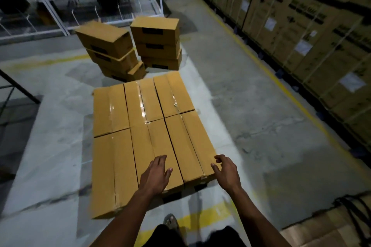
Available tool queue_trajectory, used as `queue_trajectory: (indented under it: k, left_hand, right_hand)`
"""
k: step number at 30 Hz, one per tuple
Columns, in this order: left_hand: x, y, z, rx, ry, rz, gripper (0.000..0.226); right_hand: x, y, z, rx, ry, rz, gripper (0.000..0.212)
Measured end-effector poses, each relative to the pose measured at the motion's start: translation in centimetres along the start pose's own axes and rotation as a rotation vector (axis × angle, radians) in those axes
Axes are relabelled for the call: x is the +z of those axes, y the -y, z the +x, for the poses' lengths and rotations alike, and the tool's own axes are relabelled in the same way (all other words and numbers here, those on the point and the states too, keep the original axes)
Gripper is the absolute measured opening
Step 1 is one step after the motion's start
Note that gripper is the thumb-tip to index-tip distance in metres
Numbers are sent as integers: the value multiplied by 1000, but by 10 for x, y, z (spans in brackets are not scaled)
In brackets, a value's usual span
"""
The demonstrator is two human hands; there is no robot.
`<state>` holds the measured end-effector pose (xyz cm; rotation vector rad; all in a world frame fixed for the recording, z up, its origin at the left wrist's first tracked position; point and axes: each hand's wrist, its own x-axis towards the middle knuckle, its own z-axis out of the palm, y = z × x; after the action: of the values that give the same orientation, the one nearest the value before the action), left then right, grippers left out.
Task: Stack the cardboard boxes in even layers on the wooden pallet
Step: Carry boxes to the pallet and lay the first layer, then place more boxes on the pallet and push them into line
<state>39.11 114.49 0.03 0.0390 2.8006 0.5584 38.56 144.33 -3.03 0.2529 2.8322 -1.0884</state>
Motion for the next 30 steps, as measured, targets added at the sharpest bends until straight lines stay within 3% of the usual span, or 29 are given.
queue_trajectory:
  k: [8, 12, 22, 30]
  left_hand:
    - [2, -59, 0, 110, 11, -2, 59]
    - [15, -106, 3, 265, 70, 54, 59]
    - [79, -228, -1, 741, 302, 109, 57]
    - [102, -288, -41, 1166, 489, 181, 57]
  right_hand:
    - [-47, -43, -43, 14, -95, 58, 24]
    - [-72, -71, -75, 62, -236, 111, 22]
    - [-111, -128, -206, 456, -557, 163, 23]
    - [-84, -97, -323, 791, -930, 197, 24]
